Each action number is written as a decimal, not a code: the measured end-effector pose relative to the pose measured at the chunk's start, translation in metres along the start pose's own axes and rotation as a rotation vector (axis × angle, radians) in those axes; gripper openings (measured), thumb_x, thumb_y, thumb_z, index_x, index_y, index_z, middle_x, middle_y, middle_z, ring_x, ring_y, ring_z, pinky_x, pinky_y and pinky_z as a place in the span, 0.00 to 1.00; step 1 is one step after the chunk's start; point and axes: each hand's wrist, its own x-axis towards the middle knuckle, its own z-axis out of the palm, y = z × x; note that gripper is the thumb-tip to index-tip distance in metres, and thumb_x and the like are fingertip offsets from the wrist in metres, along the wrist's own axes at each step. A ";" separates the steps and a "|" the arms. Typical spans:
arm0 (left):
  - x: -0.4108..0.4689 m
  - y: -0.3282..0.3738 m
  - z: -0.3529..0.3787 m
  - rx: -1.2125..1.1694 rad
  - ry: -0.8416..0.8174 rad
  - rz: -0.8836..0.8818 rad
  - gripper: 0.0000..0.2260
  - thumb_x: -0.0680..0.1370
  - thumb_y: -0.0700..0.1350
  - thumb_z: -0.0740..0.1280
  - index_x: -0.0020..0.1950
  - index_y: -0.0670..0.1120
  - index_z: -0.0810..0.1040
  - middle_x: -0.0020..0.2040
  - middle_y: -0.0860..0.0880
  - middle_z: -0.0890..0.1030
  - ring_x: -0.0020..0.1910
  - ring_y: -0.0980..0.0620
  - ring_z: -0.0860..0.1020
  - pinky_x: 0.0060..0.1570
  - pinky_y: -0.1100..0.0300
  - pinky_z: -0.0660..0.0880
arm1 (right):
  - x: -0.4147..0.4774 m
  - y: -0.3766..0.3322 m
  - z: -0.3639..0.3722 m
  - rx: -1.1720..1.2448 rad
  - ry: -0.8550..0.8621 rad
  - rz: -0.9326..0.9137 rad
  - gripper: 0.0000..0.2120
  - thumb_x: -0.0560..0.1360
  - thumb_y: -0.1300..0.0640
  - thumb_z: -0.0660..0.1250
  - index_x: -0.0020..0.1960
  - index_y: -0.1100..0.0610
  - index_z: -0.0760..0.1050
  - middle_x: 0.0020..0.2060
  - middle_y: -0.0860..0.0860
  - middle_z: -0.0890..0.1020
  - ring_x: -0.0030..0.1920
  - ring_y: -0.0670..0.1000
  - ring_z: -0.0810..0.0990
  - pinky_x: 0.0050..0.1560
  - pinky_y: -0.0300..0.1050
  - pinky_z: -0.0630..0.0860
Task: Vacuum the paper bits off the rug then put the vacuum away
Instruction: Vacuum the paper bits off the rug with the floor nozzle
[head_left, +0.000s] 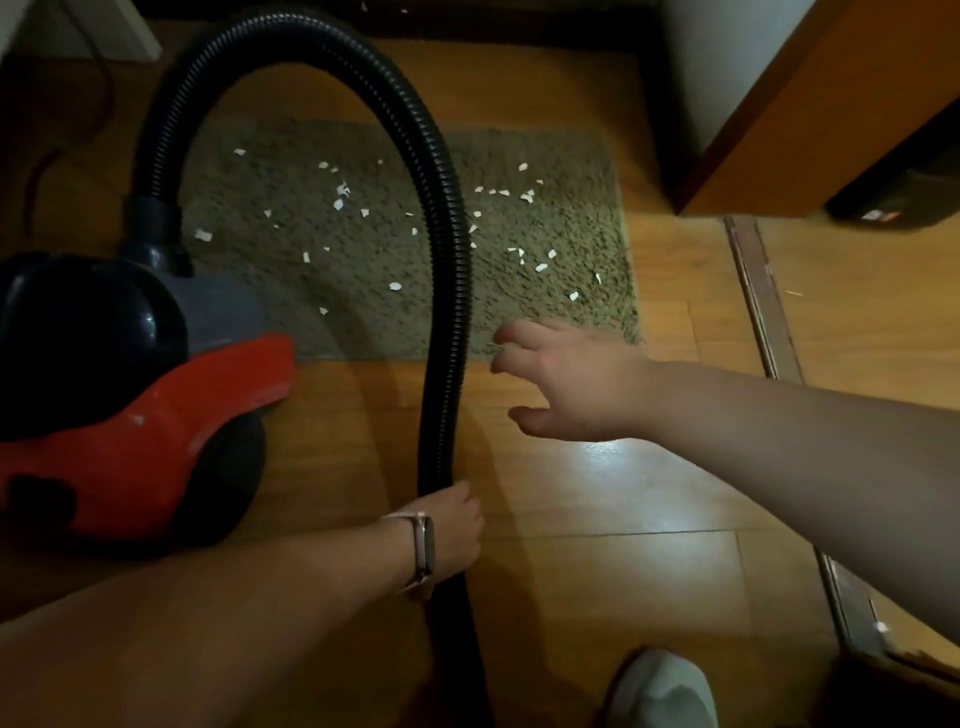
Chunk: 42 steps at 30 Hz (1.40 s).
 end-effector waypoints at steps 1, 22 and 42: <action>-0.003 -0.003 0.001 -0.016 -0.004 0.016 0.26 0.74 0.65 0.66 0.61 0.46 0.74 0.56 0.43 0.80 0.52 0.42 0.77 0.56 0.44 0.70 | 0.000 0.000 0.001 0.000 0.000 -0.004 0.27 0.77 0.40 0.63 0.73 0.47 0.66 0.74 0.47 0.62 0.71 0.52 0.64 0.60 0.48 0.70; -0.166 -0.138 -0.044 -0.227 0.743 -0.630 0.26 0.71 0.75 0.49 0.34 0.54 0.65 0.25 0.57 0.69 0.25 0.53 0.74 0.27 0.59 0.72 | 0.004 -0.015 0.001 0.767 -0.042 0.224 0.15 0.71 0.45 0.75 0.52 0.52 0.76 0.37 0.47 0.80 0.36 0.46 0.79 0.36 0.38 0.73; -0.111 -0.060 -0.088 -1.797 0.588 -0.449 0.18 0.75 0.55 0.70 0.52 0.41 0.74 0.31 0.52 0.76 0.29 0.55 0.75 0.31 0.59 0.75 | -0.005 0.012 -0.021 0.570 0.426 0.297 0.23 0.74 0.70 0.67 0.66 0.53 0.78 0.67 0.52 0.68 0.66 0.49 0.66 0.67 0.26 0.56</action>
